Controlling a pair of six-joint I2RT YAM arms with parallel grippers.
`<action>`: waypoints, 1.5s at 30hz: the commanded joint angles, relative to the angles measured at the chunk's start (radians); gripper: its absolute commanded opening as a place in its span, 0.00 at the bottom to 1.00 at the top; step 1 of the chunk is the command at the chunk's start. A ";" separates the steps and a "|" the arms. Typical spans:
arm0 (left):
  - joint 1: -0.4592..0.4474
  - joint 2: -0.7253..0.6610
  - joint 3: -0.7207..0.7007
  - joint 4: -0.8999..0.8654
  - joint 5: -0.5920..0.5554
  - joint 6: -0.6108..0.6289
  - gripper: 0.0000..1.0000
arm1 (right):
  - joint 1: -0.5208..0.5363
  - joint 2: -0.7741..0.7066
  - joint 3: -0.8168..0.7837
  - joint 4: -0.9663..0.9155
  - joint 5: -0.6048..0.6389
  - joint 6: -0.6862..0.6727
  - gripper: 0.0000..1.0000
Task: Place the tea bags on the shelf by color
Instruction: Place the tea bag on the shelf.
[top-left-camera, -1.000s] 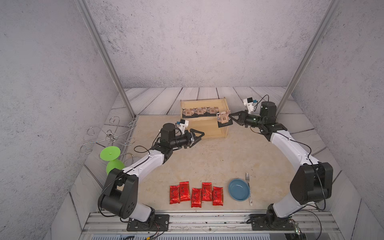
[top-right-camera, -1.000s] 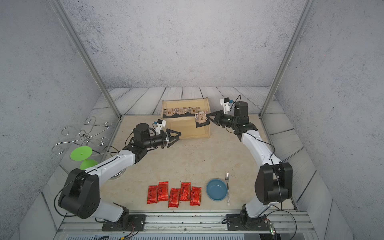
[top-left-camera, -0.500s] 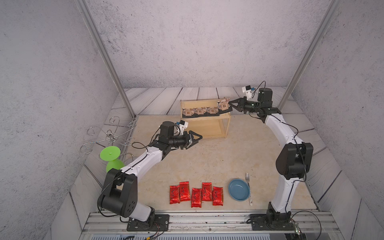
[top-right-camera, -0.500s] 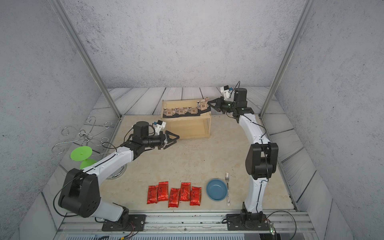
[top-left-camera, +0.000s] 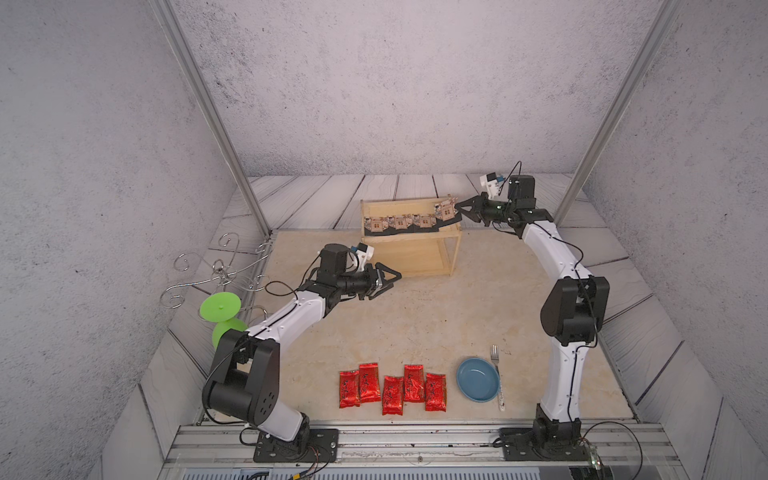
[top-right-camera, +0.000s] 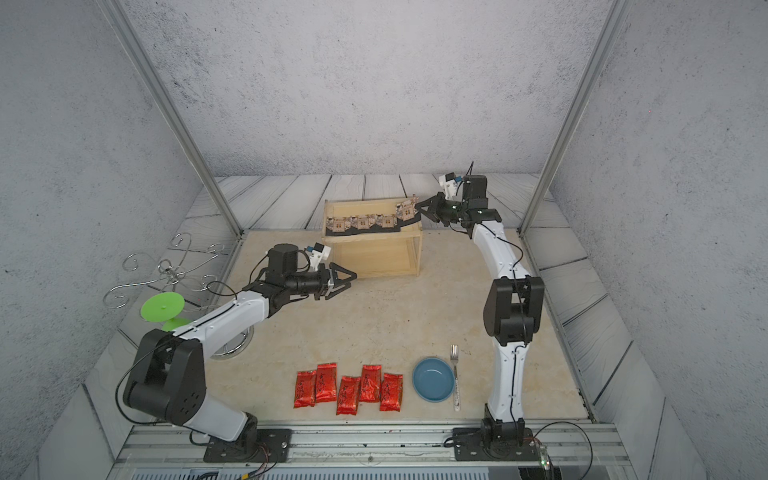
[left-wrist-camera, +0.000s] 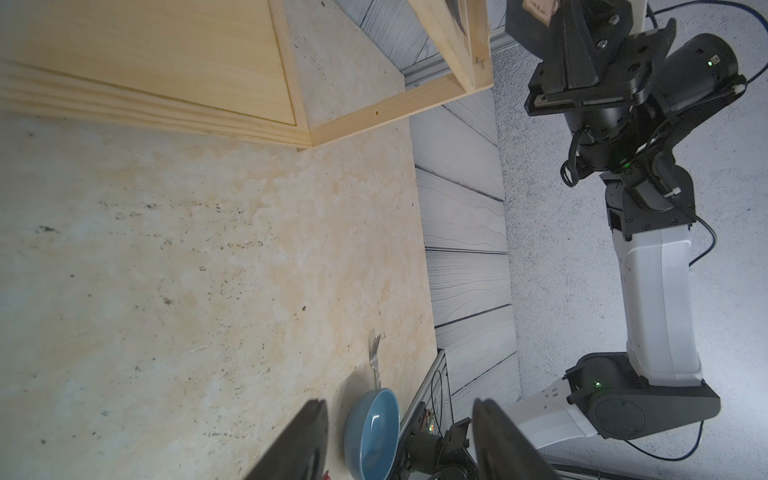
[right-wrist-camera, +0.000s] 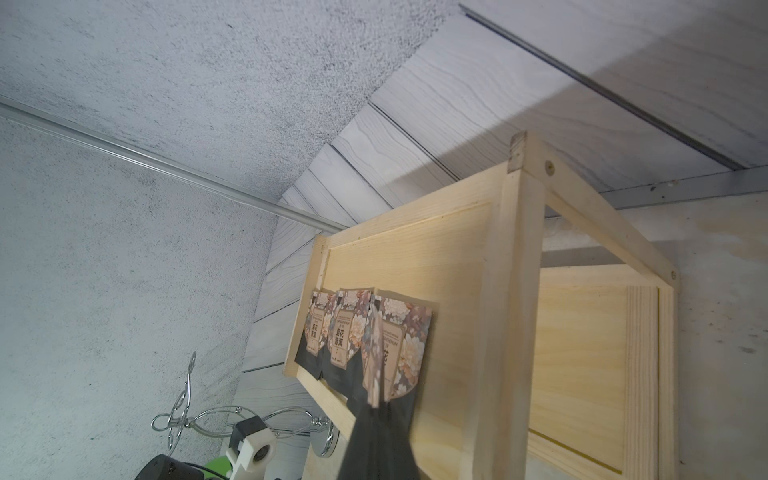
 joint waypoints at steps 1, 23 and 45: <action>0.008 0.014 0.026 0.000 0.016 0.022 0.61 | 0.001 0.015 0.036 -0.010 0.013 0.000 0.00; 0.017 0.031 0.021 0.021 0.032 0.014 0.60 | 0.020 0.100 0.131 -0.041 0.030 0.019 0.00; 0.025 0.026 0.006 0.046 0.038 0.001 0.60 | 0.022 0.144 0.188 -0.119 0.048 -0.022 0.02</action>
